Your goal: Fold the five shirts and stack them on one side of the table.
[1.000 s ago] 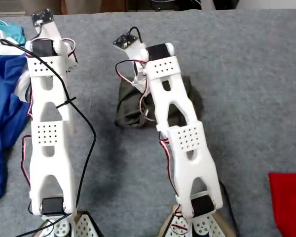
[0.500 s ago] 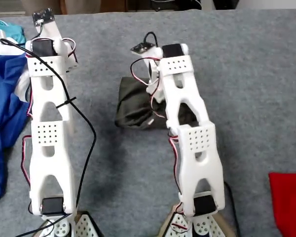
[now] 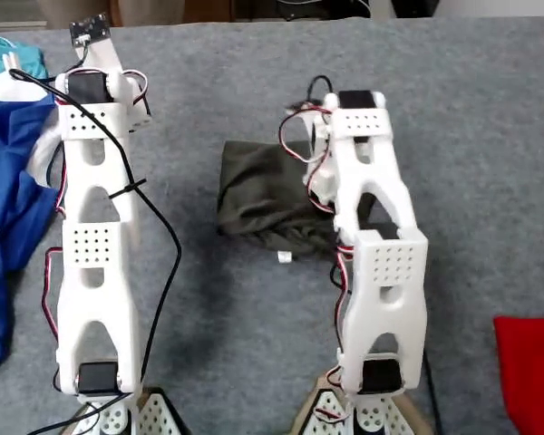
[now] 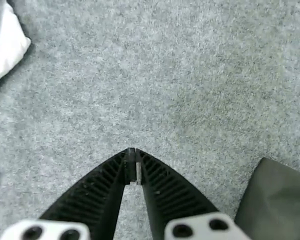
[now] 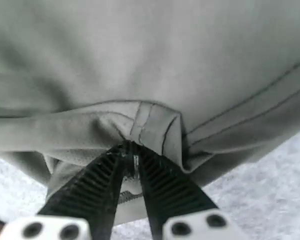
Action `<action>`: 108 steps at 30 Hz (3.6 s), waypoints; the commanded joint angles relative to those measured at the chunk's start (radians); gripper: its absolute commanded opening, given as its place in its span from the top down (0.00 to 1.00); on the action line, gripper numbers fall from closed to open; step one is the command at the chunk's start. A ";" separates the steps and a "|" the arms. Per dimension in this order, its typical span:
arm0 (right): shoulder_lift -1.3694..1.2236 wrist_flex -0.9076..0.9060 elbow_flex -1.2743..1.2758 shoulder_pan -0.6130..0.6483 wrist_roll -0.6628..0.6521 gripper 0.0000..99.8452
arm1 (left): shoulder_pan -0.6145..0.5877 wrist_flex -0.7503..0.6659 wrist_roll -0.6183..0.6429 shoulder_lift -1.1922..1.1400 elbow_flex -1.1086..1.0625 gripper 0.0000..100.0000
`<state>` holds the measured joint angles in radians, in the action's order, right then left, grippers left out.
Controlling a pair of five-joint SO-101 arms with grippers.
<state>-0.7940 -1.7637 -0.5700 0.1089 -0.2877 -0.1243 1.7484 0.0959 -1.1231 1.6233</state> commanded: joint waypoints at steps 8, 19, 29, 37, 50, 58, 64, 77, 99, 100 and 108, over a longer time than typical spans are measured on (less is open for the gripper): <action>0.216 -0.015 0.122 -0.022 0.002 0.99 | 0.051 0.011 -0.006 0.074 0.038 0.98; 0.679 0.126 0.186 -0.084 -0.028 0.99 | 0.305 -0.009 0.049 0.067 0.044 0.98; 0.458 0.571 0.530 -0.127 -0.032 0.99 | 0.422 -0.364 0.157 -0.122 -0.038 0.98; 0.321 0.578 0.490 -0.205 -0.091 0.99 | 0.394 -0.462 0.152 -0.268 -0.032 0.98; 0.473 0.537 0.433 -0.156 -0.155 0.99 | 0.367 -0.430 0.158 -0.242 0.046 0.98; 0.688 0.569 0.432 -0.131 -0.141 0.99 | 0.396 -0.098 0.098 0.039 0.046 0.98; 0.697 0.623 0.440 -0.099 -0.147 0.99 | 0.453 0.017 0.061 0.131 -0.069 0.98; 0.532 0.618 0.421 -0.116 -0.160 0.99 | 0.534 0.009 0.124 0.641 -1.014 0.98; 0.252 0.658 0.292 -0.019 -0.173 0.99 | 0.489 -1.191 0.107 1.136 -2.154 0.98; 0.225 0.644 0.265 -0.022 -0.173 0.99 | 0.489 -1.191 0.104 1.118 -2.153 0.98; 0.004 0.500 -0.036 -0.107 -0.121 0.99 | 0.574 -0.919 0.072 1.029 -2.130 0.98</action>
<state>-0.7480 -1.2129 -0.4672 0.0476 -0.4196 0.4112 0.6897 0.1987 -0.0967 -0.5263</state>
